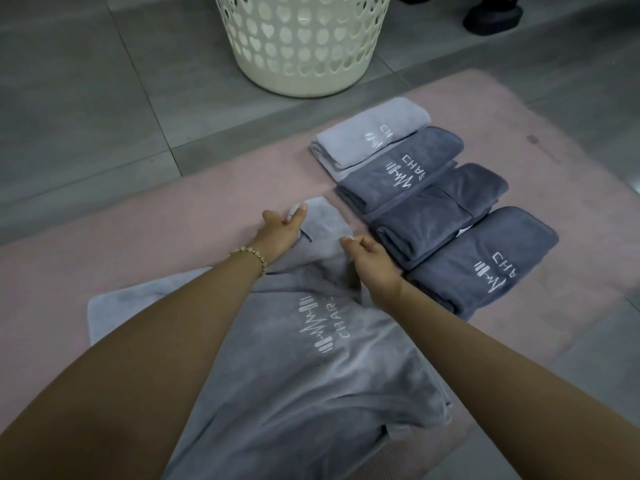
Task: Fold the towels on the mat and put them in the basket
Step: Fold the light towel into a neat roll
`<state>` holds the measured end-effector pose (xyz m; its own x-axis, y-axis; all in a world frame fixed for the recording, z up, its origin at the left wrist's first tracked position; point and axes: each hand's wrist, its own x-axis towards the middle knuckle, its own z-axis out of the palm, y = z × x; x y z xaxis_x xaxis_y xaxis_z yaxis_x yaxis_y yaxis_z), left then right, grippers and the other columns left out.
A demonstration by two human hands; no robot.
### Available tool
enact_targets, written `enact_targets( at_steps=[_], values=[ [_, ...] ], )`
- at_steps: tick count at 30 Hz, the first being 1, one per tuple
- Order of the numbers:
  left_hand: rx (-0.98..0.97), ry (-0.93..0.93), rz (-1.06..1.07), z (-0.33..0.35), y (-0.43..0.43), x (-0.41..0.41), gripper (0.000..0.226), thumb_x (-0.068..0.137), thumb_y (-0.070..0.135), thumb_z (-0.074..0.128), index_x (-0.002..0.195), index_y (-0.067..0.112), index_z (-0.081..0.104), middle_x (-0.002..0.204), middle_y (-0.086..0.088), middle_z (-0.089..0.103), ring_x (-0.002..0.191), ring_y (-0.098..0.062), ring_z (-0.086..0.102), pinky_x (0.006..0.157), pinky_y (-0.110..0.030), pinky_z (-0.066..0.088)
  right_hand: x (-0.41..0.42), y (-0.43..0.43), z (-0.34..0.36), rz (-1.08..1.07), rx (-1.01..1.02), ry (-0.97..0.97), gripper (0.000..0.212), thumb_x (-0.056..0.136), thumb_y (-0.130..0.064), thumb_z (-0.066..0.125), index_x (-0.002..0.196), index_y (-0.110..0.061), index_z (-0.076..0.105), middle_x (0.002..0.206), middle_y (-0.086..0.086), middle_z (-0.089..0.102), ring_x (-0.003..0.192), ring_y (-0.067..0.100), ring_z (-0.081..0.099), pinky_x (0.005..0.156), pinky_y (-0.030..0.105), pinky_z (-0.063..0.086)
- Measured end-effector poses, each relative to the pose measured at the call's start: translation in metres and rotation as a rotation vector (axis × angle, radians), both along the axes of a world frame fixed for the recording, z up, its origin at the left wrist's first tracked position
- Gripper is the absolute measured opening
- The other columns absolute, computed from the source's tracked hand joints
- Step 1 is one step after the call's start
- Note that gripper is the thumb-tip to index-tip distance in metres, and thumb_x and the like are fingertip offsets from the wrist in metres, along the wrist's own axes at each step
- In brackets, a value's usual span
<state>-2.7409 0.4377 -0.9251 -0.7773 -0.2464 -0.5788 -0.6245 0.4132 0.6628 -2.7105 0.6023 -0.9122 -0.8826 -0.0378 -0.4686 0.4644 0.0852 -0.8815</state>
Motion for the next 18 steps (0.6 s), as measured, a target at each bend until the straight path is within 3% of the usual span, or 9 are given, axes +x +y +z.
enact_targets(
  at_steps=[2,4,6,9,13,15,18],
  values=[
    [0.057,-0.013,-0.082,0.003,0.007,0.003,0.073,0.083,0.071,0.039,0.113,0.004,0.045,0.119,-0.013,0.055,0.106,-0.026,0.054,0.094,-0.028,0.039,0.002,0.002,0.002,0.055,0.006,-0.033,0.026,0.095,-0.017,0.055,0.070,-0.015,0.047,0.062,-0.002,0.048,0.057,0.006,0.044,0.045,0.008,0.039],
    [0.085,-0.010,-0.144,0.004,0.011,0.010,0.052,0.093,0.058,0.037,0.100,0.010,0.056,0.099,-0.008,0.057,0.089,-0.017,0.053,0.083,-0.022,0.036,0.006,0.005,0.004,0.138,-0.002,-0.067,0.022,0.093,-0.022,0.058,0.076,-0.009,0.058,0.069,0.003,0.056,0.063,0.011,0.052,0.050,0.011,0.045],
    [0.159,0.006,-0.109,0.006,0.010,0.020,0.050,0.092,0.059,0.038,0.101,0.017,0.064,0.099,-0.005,0.063,0.088,-0.020,0.058,0.083,-0.027,0.044,0.014,0.009,0.009,0.231,-0.047,-0.090,0.032,0.091,-0.028,0.061,0.092,0.003,0.067,0.081,0.011,0.066,0.073,0.017,0.061,0.060,0.020,0.051],
    [0.252,0.071,0.090,0.020,-0.003,0.038,0.050,0.090,0.059,0.044,0.101,0.016,0.069,0.093,-0.010,0.070,0.073,-0.024,0.060,0.062,-0.030,0.047,0.027,0.014,0.020,0.309,-0.137,-0.034,0.031,0.090,-0.027,0.062,0.097,0.002,0.069,0.088,0.016,0.068,0.079,0.022,0.061,0.072,0.032,0.051],
    [0.354,0.264,0.270,0.049,-0.024,0.062,0.037,0.095,0.046,0.047,0.085,0.016,0.067,0.097,-0.016,0.069,0.085,-0.025,0.061,0.079,-0.041,0.049,0.039,0.014,0.051,0.340,-0.152,0.102,0.017,0.093,-0.021,0.057,0.085,-0.008,0.064,0.073,0.002,0.058,0.070,0.010,0.052,0.065,0.019,0.042],
    [0.360,0.307,0.276,0.063,-0.033,0.072,0.032,0.097,0.038,0.045,0.080,0.017,0.063,0.088,-0.011,0.065,0.081,-0.022,0.059,0.075,-0.037,0.048,0.040,0.009,0.069,0.363,-0.194,0.138,0.018,0.095,-0.016,0.054,0.078,-0.012,0.057,0.067,-0.001,0.053,0.064,0.009,0.047,0.058,0.017,0.039],
    [0.311,0.312,0.149,0.087,-0.034,0.091,0.029,0.100,0.032,0.041,0.083,0.019,0.060,0.079,-0.003,0.061,0.073,-0.017,0.055,0.066,-0.028,0.046,0.040,-0.003,0.092,0.479,-0.172,0.200,0.014,0.092,-0.019,0.058,0.078,-0.017,0.055,0.064,0.004,0.043,0.061,0.022,0.034,0.052,0.026,0.029]
  ],
)
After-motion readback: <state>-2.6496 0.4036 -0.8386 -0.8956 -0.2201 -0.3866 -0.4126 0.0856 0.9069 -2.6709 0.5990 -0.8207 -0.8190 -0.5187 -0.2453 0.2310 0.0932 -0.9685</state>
